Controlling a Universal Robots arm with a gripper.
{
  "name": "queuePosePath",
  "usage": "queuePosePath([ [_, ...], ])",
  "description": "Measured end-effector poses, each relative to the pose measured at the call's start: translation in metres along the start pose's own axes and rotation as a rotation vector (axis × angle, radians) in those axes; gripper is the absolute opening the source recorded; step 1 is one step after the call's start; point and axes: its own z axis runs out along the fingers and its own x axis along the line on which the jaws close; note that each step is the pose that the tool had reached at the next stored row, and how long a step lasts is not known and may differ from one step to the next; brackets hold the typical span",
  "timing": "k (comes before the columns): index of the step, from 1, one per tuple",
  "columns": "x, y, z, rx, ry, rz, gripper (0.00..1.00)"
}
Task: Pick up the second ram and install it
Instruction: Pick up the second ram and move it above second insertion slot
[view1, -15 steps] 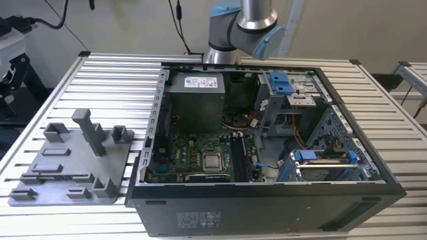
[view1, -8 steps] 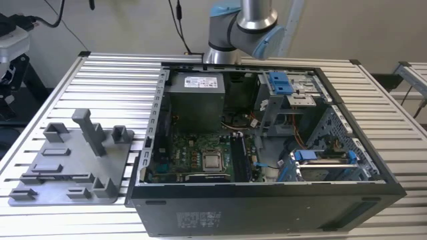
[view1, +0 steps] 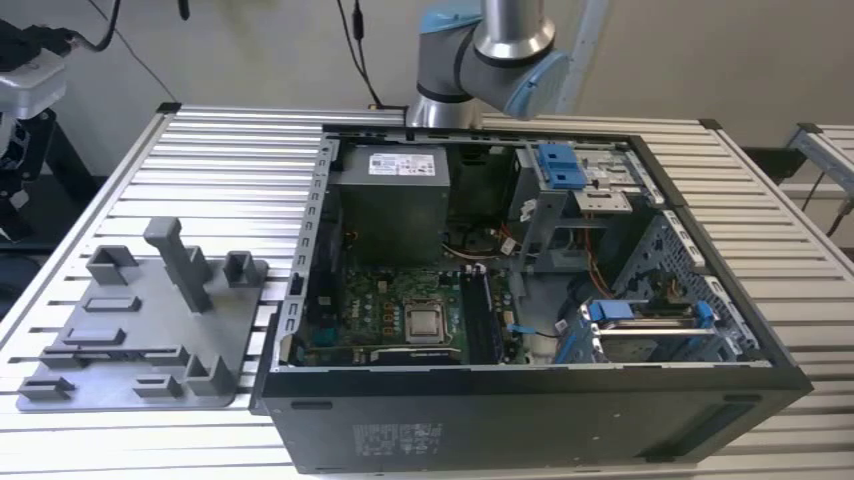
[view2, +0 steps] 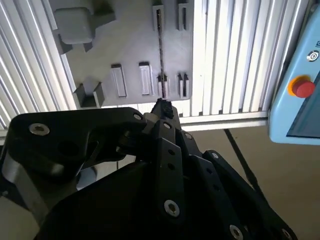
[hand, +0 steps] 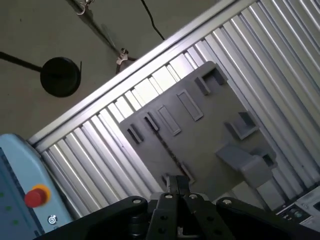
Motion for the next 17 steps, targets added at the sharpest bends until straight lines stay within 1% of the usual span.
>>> queuePosePath([
  [3,0.0000,0.0000,0.0004,0.0016,0.0023,-0.043,0.11],
  [8,-0.0002,0.0002,0.0010,0.0051,0.0077,-0.129,0.11],
  [13,-0.0011,0.0008,0.0014,0.0072,0.0110,-0.204,0.11],
  [17,-0.0025,0.0019,0.0019,0.0088,0.0131,-0.256,0.11],
])
